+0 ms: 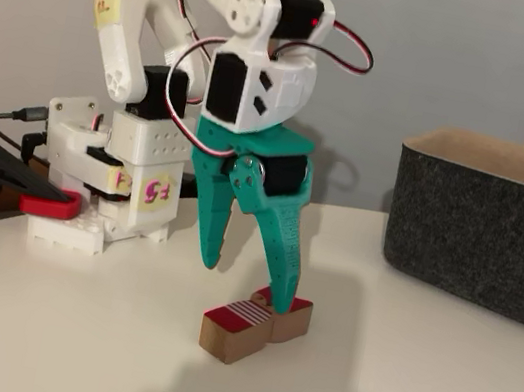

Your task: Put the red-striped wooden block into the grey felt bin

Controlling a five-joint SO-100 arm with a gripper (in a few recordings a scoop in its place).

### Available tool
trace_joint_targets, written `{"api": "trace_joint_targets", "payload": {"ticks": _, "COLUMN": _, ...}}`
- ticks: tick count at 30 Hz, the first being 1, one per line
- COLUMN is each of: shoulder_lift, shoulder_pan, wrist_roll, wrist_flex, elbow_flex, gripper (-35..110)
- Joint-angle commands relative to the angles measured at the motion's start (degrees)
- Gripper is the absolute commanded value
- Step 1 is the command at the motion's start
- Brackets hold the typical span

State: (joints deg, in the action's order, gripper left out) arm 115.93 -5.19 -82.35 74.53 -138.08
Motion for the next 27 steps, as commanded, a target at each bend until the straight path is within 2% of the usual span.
{"api": "trace_joint_targets", "payload": {"ticks": 1, "shoulder_lift": -0.6, "shoulder_pan": 0.1, "wrist_roll": 0.4, "wrist_flex": 1.1, "elbow_flex": 0.0, "gripper": 35}}
{"api": "trace_joint_targets", "payload": {"ticks": 27, "shoulder_lift": -10.1, "shoulder_pan": 1.1, "wrist_roll": 4.0, "wrist_flex": -10.4, "elbow_flex": -0.1, "gripper": 34}}
